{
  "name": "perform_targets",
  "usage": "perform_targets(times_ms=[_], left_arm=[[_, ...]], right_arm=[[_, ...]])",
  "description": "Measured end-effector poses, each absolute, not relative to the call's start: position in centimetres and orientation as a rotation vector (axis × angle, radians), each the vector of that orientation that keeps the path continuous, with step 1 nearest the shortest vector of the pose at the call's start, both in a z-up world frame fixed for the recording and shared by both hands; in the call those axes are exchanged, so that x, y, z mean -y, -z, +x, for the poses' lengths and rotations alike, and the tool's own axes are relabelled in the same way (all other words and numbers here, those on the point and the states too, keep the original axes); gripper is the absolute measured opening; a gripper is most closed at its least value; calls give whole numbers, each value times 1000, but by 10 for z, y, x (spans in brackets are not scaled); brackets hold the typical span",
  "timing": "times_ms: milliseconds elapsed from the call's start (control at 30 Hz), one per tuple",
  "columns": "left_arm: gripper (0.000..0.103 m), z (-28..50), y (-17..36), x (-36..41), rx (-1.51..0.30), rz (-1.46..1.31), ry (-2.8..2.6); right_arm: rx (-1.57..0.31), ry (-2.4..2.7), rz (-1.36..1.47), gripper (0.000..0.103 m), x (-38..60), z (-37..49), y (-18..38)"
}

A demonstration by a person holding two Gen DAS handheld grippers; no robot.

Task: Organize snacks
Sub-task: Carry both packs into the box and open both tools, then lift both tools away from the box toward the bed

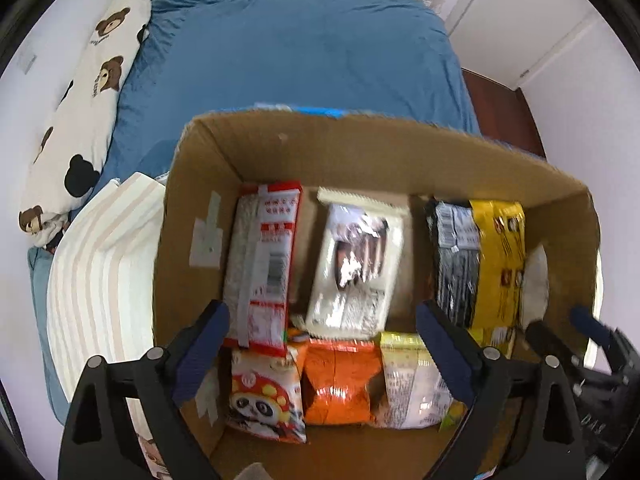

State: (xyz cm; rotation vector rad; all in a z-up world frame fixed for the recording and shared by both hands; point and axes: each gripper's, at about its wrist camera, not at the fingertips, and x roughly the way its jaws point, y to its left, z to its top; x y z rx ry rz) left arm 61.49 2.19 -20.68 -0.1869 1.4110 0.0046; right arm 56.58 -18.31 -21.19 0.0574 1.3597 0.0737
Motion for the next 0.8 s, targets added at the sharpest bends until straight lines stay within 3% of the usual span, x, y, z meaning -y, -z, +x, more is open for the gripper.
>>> perform_targets(times_ms=[800], left_arm=[[97,440,93,-7,-988,-125,-41]], right_arm=[[-1054,-98,11,100,180,411,115]])
